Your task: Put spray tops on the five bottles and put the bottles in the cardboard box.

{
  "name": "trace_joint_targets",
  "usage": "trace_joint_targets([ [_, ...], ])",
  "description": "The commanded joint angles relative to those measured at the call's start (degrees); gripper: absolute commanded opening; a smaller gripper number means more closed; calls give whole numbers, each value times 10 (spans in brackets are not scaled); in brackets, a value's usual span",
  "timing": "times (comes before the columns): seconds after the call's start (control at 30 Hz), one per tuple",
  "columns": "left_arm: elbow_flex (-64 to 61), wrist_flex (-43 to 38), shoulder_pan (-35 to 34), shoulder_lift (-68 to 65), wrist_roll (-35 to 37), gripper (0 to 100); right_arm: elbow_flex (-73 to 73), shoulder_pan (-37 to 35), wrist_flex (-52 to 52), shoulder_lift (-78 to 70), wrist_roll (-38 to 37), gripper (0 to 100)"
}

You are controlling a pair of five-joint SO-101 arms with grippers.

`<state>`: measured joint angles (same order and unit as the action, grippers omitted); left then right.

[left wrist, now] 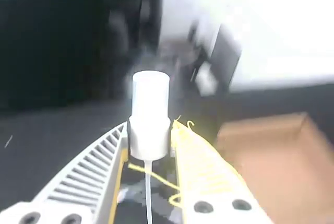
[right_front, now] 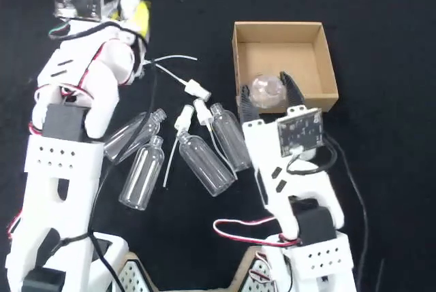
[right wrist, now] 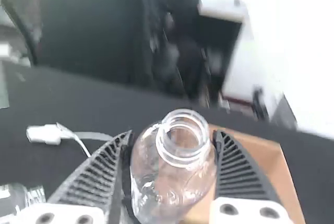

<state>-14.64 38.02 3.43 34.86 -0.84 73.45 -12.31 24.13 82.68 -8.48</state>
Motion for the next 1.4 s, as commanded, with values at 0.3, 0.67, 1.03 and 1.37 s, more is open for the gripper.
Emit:
trace_joint_targets([
  [0.3,-34,-125,98,42,81,70,80,-36,-70,0,0,149],
  [0.67,-127,-115,109,247,84,72,0,-116,94,-7,-2,148],
  [1.03,-134,-111,171,251,80,73,6,-198,84,0,3,148],
  [1.37,-150,-110,247,222,-20,73,6,-198,85,0,3,148],
])
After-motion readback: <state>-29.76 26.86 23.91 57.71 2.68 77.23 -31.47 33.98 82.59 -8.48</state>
